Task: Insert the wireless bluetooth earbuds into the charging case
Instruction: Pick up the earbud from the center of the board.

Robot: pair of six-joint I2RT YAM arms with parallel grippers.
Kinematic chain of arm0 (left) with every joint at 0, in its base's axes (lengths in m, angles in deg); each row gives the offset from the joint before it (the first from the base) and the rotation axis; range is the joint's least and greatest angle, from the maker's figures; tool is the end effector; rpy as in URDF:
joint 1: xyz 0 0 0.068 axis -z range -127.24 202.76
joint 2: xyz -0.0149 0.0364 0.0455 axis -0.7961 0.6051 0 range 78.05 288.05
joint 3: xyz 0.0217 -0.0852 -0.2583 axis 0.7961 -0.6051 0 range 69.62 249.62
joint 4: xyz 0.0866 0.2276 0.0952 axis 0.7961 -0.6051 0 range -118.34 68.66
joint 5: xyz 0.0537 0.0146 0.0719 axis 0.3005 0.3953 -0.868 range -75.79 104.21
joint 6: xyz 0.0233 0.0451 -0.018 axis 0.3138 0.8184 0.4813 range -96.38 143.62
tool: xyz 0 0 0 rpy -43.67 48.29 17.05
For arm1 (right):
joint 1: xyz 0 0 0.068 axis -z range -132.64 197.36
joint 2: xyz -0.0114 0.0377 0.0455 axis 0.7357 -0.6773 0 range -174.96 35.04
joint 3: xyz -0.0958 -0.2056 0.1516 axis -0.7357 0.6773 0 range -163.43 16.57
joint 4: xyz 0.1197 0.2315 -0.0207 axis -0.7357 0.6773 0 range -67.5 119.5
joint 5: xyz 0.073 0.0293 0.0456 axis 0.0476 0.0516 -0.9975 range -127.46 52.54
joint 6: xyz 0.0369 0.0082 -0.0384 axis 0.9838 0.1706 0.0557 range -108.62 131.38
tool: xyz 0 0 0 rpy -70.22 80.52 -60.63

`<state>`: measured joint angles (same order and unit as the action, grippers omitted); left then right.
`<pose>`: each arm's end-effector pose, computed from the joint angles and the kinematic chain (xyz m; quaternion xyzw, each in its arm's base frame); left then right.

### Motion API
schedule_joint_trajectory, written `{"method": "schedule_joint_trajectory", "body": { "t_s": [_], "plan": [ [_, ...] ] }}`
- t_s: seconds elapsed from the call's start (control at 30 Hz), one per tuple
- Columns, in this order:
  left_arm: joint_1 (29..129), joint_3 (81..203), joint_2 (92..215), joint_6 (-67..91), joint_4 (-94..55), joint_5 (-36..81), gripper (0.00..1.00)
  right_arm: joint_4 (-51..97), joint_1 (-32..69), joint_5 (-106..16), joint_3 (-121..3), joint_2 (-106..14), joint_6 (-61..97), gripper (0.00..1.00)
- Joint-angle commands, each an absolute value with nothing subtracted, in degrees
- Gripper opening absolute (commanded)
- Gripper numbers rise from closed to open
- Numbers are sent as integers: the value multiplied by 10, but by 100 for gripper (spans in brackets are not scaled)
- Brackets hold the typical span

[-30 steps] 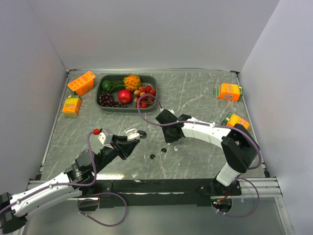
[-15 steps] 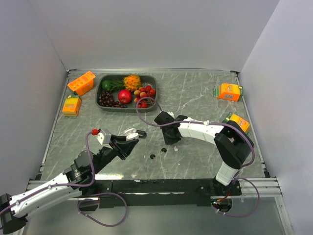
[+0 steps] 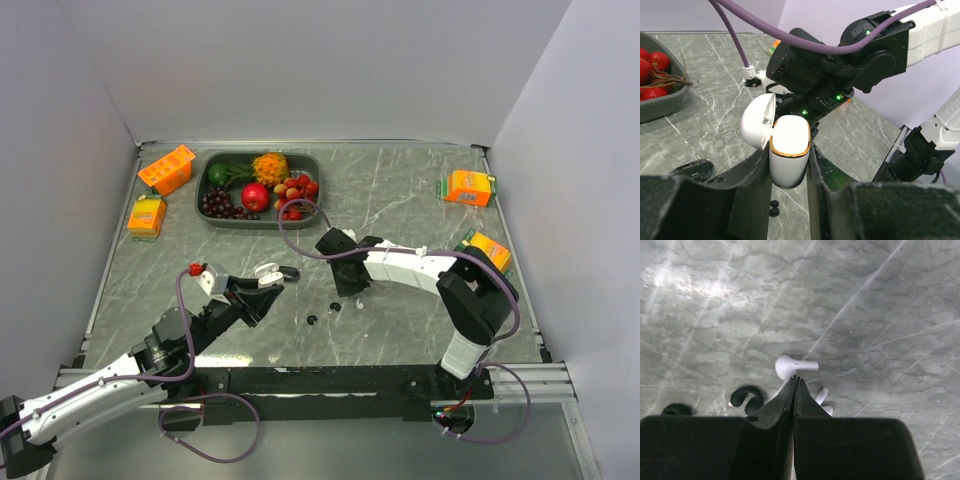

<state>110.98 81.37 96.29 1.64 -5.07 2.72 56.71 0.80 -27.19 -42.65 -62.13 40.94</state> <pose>0.0727 -0.1040 0.2466 0.1266 0.6331 -0.4408 0.6236 0.2222 0.2255 0.1683 -0.1318 0.9752 0.0256 0.1761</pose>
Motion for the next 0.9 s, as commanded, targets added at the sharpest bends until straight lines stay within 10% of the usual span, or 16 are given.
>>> {"method": "schedule_joint_trajectory", "body": {
  "t_s": [0.0, 0.5, 0.87],
  "plan": [
    [1113, 829, 960, 11, -40, 19, 1, 555, 11, -280, -471, -646, 407, 0],
    [1114, 831, 964, 16, -40, 10, 1, 555, 24, -293, -520, -628, 392, 0],
    [1114, 831, 963, 15, -41, 13, 1, 590, 44, -258, -532, -615, 302, 44]
  ]
}}
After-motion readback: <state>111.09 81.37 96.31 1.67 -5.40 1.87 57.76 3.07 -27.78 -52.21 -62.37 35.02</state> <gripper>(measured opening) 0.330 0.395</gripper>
